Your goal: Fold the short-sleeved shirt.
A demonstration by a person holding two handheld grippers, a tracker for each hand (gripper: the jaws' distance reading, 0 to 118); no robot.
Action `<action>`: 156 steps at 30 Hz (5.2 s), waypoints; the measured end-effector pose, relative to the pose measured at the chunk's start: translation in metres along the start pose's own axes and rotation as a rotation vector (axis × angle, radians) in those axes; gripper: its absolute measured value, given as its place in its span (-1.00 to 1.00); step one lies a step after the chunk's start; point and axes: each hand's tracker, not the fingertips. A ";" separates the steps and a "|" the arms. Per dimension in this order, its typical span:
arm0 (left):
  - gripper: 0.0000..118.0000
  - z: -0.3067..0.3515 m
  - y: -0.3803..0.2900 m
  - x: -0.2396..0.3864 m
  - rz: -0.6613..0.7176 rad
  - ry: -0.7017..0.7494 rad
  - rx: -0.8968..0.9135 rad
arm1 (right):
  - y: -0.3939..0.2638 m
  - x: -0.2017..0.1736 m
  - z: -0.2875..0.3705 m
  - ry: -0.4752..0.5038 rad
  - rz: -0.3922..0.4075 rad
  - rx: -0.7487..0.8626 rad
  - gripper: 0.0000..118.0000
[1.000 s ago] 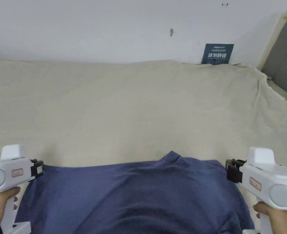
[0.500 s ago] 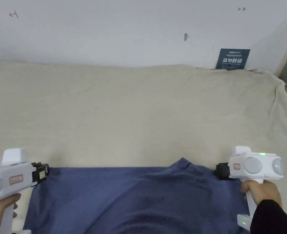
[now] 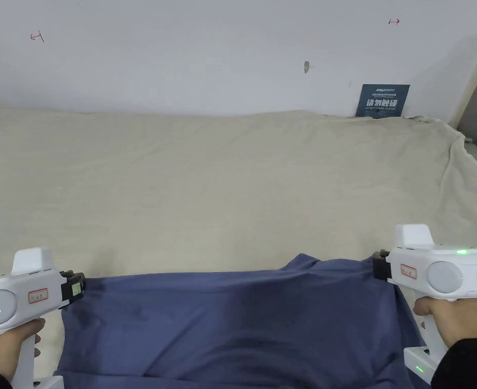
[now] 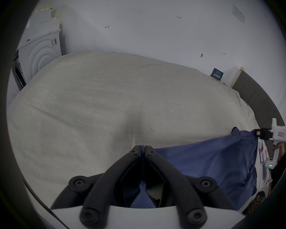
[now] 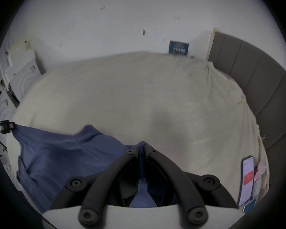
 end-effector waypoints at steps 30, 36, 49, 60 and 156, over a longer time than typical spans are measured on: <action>-1.00 0.079 -0.179 -0.047 -0.044 0.074 -0.136 | -0.243 -0.013 0.144 -0.017 -0.159 -0.089 -0.93; -0.99 0.071 -0.193 -0.052 -0.036 0.098 -0.161 | -0.259 -0.018 0.128 -0.055 -0.186 -0.135 -0.93; 0.67 0.139 -0.142 -0.030 0.082 -0.027 0.098 | -0.179 -0.045 0.200 -0.080 -0.083 0.126 0.32; 0.62 0.209 -0.100 0.046 -0.040 0.086 0.510 | -0.110 -0.098 0.263 -0.138 0.045 0.495 0.33; -0.94 0.127 -0.071 -0.038 0.122 -0.143 -0.261 | -0.115 -0.090 0.236 -0.200 -0.022 0.474 -1.00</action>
